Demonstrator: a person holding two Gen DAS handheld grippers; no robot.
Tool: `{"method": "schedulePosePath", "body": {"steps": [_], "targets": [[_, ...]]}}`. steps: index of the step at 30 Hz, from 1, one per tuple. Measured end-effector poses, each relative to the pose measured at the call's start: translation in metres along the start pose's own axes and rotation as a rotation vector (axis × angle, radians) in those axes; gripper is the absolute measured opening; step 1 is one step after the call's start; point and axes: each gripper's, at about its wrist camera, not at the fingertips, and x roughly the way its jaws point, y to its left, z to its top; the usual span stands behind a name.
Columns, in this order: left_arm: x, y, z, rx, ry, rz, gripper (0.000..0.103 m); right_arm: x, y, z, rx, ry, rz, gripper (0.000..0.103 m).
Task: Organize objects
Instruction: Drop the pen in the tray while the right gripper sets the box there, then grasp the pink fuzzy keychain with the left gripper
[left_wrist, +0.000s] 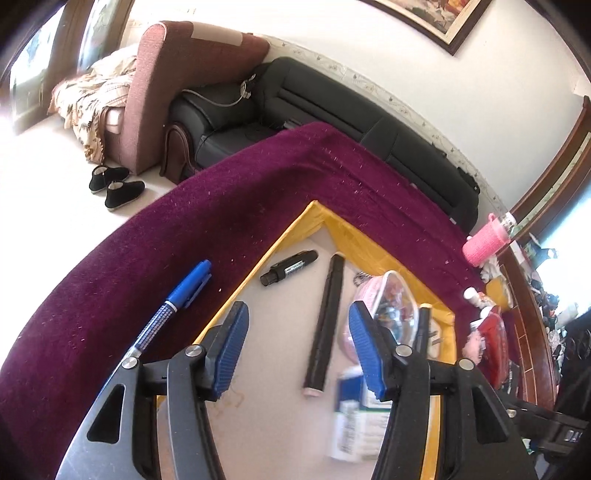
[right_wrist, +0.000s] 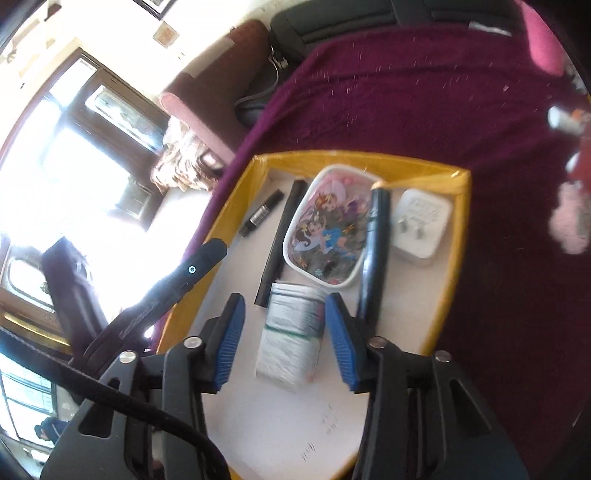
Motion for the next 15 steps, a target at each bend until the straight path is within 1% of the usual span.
{"method": "schedulePosePath", "body": {"steps": [4, 6, 7, 11, 13, 15], "targets": [[-0.032, -0.018, -0.002, 0.018, -0.054, -0.038, 0.051, -0.043, -0.010, -0.014, -0.023, -0.089, -0.052, 0.057], [-0.053, -0.034, -0.006, 0.050, -0.085, -0.066, 0.056, -0.065, -0.022, -0.023, -0.016, -0.128, -0.078, 0.057], [-0.061, -0.041, -0.008, 0.063, -0.097, -0.080, 0.061, -0.068, -0.025, -0.019, -0.009, -0.141, -0.085, 0.057], [-0.093, -0.084, -0.025, 0.151, -0.147, -0.146, 0.067, -0.112, -0.063, -0.035, 0.052, -0.213, -0.117, 0.057], [-0.099, -0.107, -0.035, 0.209, -0.151, -0.170, 0.067, -0.146, -0.083, -0.050, 0.083, -0.246, -0.131, 0.057], [-0.101, -0.125, -0.043, 0.255, -0.139, -0.193, 0.067, -0.172, -0.105, -0.059, 0.116, -0.290, -0.164, 0.057]]}}
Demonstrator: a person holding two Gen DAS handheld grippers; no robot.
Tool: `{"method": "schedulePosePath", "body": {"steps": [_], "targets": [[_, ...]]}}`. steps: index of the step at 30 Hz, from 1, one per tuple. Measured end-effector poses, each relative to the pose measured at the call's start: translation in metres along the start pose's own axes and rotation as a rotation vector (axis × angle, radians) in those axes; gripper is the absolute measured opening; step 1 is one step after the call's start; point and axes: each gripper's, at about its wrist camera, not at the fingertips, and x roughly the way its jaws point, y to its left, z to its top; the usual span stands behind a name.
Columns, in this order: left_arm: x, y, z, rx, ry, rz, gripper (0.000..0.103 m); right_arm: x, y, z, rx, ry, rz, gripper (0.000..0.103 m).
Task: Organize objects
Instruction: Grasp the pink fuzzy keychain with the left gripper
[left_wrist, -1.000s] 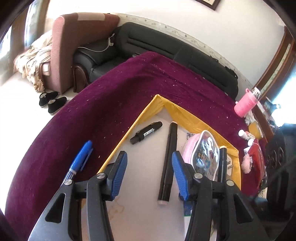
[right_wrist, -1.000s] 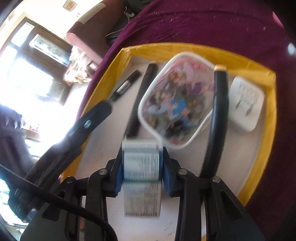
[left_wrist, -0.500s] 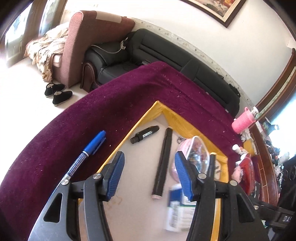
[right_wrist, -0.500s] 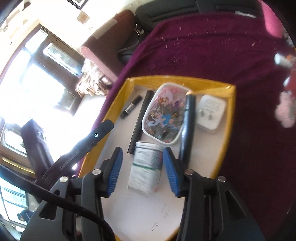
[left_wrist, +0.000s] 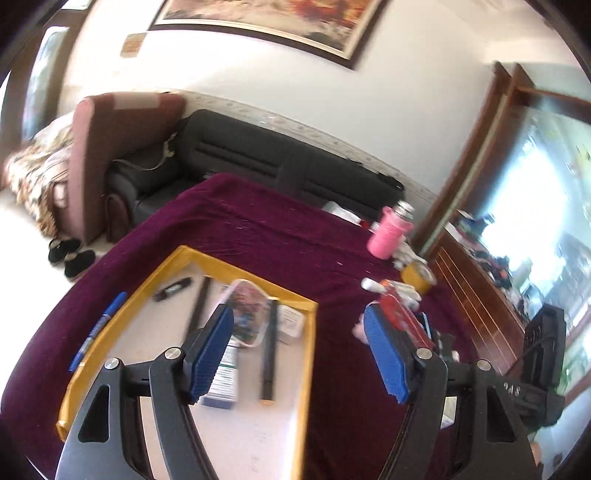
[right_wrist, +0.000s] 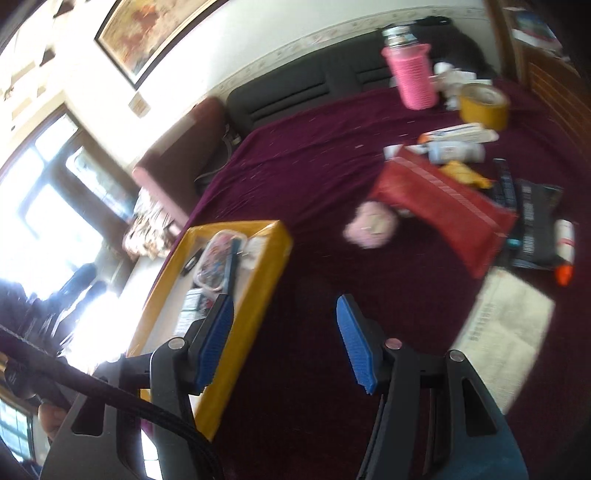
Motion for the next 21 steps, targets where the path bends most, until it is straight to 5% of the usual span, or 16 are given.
{"method": "schedulePosePath", "body": {"steps": [8, 12, 21], "targets": [[0.041, -0.068, -0.033, 0.116, 0.134, -0.063, 0.067, -0.075, -0.118, 0.010, 0.157, -0.179, -0.201, 0.064], [0.069, -0.094, -0.050, 0.166, 0.229, -0.072, 0.067, -0.073, -0.168, 0.013, 0.275, -0.195, -0.197, 0.064], [0.168, -0.158, -0.065, 0.522, 0.292, 0.138, 0.067, -0.030, -0.209, 0.023, 0.347, -0.221, -0.153, 0.064]]}}
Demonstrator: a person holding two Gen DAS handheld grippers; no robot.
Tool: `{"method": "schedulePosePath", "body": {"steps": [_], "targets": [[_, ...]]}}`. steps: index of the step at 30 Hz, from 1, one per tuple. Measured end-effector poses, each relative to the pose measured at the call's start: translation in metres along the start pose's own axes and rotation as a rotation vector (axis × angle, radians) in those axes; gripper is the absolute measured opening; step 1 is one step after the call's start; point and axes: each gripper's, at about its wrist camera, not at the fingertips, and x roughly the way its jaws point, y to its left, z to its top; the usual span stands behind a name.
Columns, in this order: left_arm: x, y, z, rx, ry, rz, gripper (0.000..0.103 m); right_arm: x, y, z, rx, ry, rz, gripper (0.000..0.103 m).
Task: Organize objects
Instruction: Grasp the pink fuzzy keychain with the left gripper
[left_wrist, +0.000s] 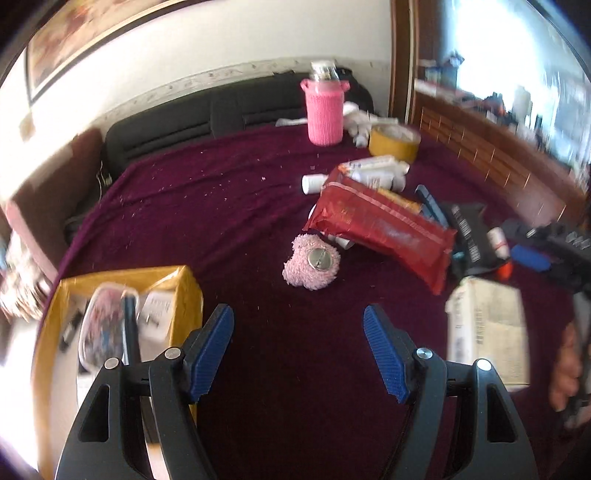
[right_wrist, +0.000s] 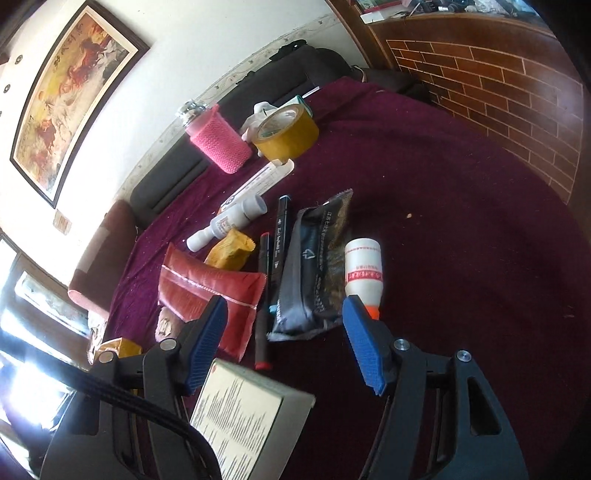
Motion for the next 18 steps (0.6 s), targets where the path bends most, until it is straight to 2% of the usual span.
{"method": "schedulePosePath", "body": {"steps": [6, 10, 12, 13, 14, 18], "targets": [[0.064, -0.003, 0.027, 0.071, 0.079, 0.107, 0.067, 0.002, -0.023, 0.006, 0.087, -0.002, 0.040, 0.064], [0.089, -0.013, 0.037, 0.100, 0.104, 0.093, 0.067, 0.000, -0.027, 0.004, 0.119, 0.006, 0.058, 0.064], [0.100, -0.022, 0.037, 0.131, 0.120, 0.064, 0.067, 0.002, -0.028, 0.003, 0.126, 0.019, 0.062, 0.064], [0.104, -0.025, 0.036, 0.141, 0.132, 0.048, 0.060, 0.002, -0.029, 0.002, 0.131, 0.022, 0.065, 0.064], [0.102, -0.025, 0.033, 0.123, 0.106, 0.022, 0.030, 0.002, -0.029, 0.001, 0.133, 0.021, 0.066, 0.064], [0.083, -0.020, 0.024, 0.079, 0.081, -0.039, 0.028, -0.004, -0.027, 0.002, 0.124, -0.007, 0.065, 0.064]]}}
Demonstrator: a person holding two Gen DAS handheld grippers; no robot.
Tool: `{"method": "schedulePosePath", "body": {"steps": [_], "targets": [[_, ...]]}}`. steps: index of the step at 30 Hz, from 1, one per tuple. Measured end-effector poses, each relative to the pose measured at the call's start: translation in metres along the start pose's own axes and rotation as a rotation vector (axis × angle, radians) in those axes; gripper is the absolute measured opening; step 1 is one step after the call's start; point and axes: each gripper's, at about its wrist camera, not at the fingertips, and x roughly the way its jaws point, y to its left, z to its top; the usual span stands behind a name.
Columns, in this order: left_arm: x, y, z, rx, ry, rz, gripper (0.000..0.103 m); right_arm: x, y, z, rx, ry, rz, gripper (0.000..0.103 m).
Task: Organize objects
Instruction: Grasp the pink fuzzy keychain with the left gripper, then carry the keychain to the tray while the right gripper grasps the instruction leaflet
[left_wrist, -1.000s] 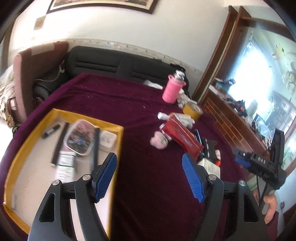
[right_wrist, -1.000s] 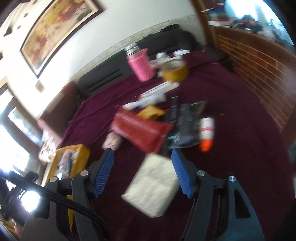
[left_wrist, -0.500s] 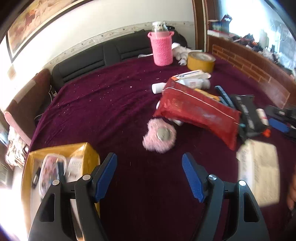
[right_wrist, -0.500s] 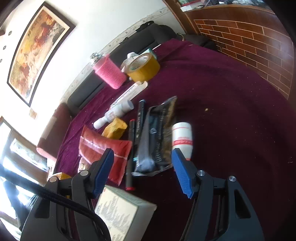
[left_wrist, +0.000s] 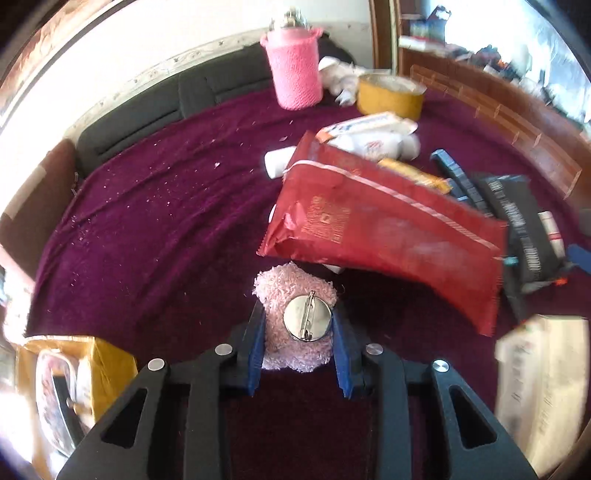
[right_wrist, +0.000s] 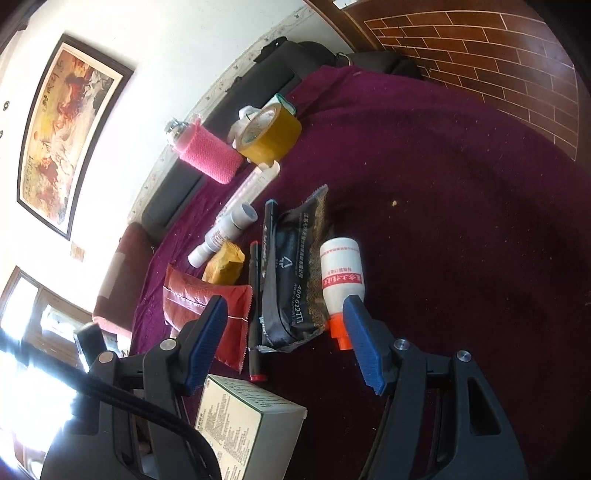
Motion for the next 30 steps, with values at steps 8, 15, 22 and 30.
{"method": "schedulePosePath", "body": {"steps": [8, 15, 22, 30], "targets": [[-0.091, 0.025, -0.023, -0.099, -0.151, -0.125, 0.028, 0.006, 0.020, -0.007, -0.122, -0.005, -0.036, 0.064], [-0.149, 0.053, -0.068, -0.175, -0.254, -0.157, 0.028, -0.008, 0.034, -0.033, -0.164, 0.049, -0.072, 0.064], [-0.168, 0.092, -0.091, -0.274, -0.270, -0.204, 0.028, -0.015, 0.050, -0.064, -0.103, 0.172, -0.082, 0.064], [-0.180, 0.126, -0.119, -0.335, -0.325, -0.193, 0.028, 0.034, 0.094, -0.084, -0.188, 0.298, -0.264, 0.076]]}}
